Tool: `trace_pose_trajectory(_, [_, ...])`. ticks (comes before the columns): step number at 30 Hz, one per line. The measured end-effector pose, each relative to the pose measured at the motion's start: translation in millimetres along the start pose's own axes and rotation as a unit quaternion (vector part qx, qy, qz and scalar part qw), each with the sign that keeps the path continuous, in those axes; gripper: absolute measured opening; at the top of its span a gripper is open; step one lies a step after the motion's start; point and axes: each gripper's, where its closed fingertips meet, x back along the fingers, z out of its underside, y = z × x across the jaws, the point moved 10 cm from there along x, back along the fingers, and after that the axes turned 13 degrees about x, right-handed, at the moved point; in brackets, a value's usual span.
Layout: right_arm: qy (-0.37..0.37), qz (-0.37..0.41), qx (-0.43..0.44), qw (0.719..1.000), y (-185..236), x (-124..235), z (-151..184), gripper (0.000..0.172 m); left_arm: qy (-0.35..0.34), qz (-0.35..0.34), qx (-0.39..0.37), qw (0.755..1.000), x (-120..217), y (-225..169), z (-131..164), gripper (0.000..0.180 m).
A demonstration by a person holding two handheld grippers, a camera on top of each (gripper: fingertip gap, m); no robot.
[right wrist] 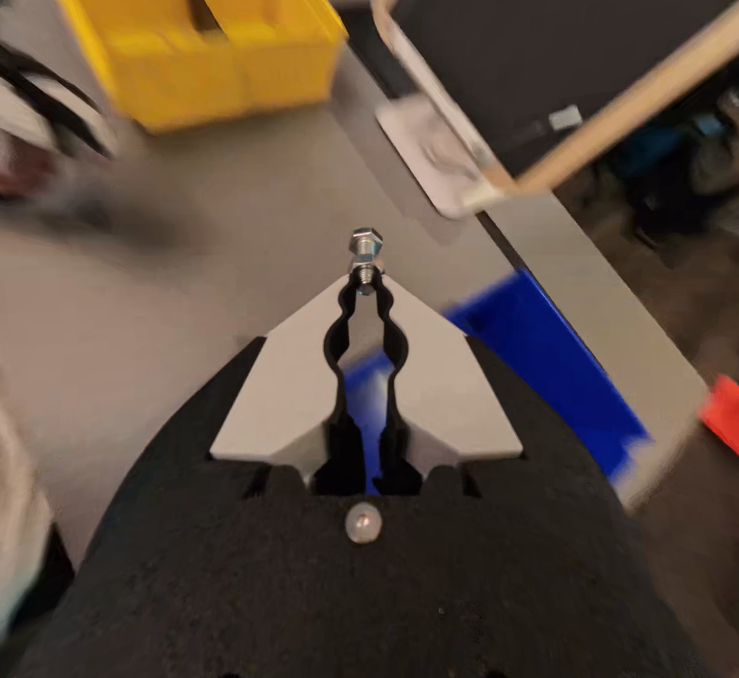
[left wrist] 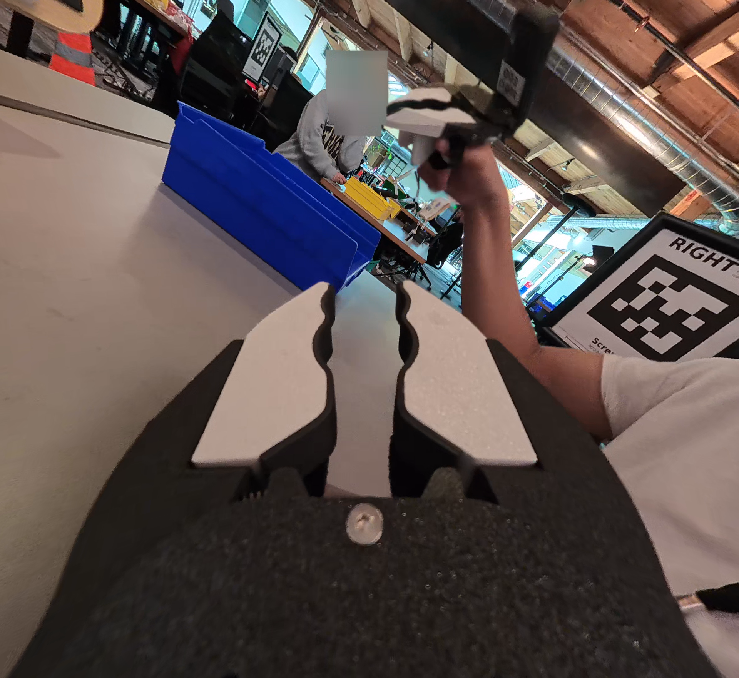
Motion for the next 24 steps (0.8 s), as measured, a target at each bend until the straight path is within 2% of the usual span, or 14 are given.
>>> trace_pose_trajectory(3, [0.149, -0.010, -0.026, 0.988, -22.4, 2.0, 43.6, 0.009, 0.015, -0.012, -0.022, 1.000, -2.1, -2.7, 3.2, 0.027])
trace_pose_trajectory(5, [0.226, -0.069, -0.064, 0.970, -20.2, -7.7, 75.0, 0.009, 0.026, -0.023, -0.050, 0.998, -3.5, -5.2, 5.3, 0.027])
trace_pose_trajectory(8, [0.343, -0.142, -0.138, 0.918, -9.7, -19.3, 116.7, 0.009, 0.052, -0.031, -0.088, 0.994, -7.6, -8.7, 9.8, 0.026])
trace_pose_trajectory(11, [0.446, -0.167, -0.162, 0.864, 2.4, -22.0, 144.6, 0.009, 0.072, -0.029, -0.106, 0.991, -12.5, -11.4, 14.6, 0.026])
trace_pose_trajectory(12, [0.461, -0.163, -0.162, 0.857, 2.6, -23.5, 148.5, 0.009, 0.076, -0.026, -0.106, 0.991, -14.0, -12.3, 15.8, 0.026])
trace_pose_trajectory(18, [0.473, -0.154, -0.148, 0.855, -0.9, -43.7, 151.3, 0.009, 0.084, -0.027, -0.113, 0.990, -15.5, -14.5, 19.1, 0.025])
trace_pose_trajectory(24, [0.439, -0.158, -0.124, 0.876, -3.9, -69.5, 154.9, 0.009, 0.081, -0.031, -0.114, 0.990, -15.0, -13.4, 17.8, 0.025])
